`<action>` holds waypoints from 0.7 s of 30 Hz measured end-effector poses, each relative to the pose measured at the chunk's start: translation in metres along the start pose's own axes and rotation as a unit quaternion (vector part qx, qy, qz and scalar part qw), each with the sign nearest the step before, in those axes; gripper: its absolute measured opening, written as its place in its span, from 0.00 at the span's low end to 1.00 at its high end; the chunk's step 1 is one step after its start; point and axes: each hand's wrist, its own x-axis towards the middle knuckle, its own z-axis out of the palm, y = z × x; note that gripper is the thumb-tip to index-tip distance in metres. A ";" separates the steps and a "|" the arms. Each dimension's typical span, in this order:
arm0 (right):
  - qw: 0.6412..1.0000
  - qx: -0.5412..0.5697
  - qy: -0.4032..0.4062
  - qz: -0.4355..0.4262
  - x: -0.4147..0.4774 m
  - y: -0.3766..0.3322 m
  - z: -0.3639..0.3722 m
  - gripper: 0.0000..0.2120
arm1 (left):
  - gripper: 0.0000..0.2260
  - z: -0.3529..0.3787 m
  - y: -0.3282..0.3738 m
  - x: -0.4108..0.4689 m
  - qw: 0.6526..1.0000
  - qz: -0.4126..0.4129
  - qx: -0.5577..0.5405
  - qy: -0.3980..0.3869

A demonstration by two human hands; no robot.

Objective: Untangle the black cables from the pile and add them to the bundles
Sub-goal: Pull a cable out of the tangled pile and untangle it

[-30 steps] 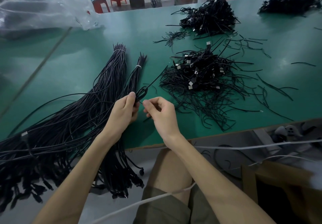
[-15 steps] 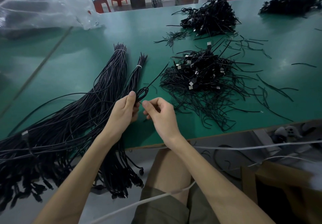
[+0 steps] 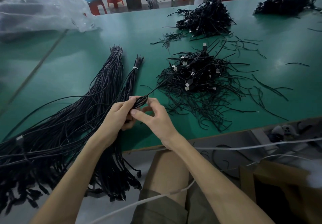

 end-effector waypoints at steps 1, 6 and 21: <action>1.000 0.001 -0.002 0.007 0.000 0.000 0.001 0.14 | 0.18 0.000 0.000 0.000 1.000 0.000 -0.003 0.000; 0.999 -0.041 0.017 -0.013 -0.001 0.003 0.005 0.10 | 0.17 0.006 -0.001 -0.002 0.999 0.013 0.031 0.021; 0.993 -0.078 0.087 -0.031 -0.002 0.011 0.007 0.06 | 0.21 0.003 0.001 -0.002 0.998 0.005 0.010 0.068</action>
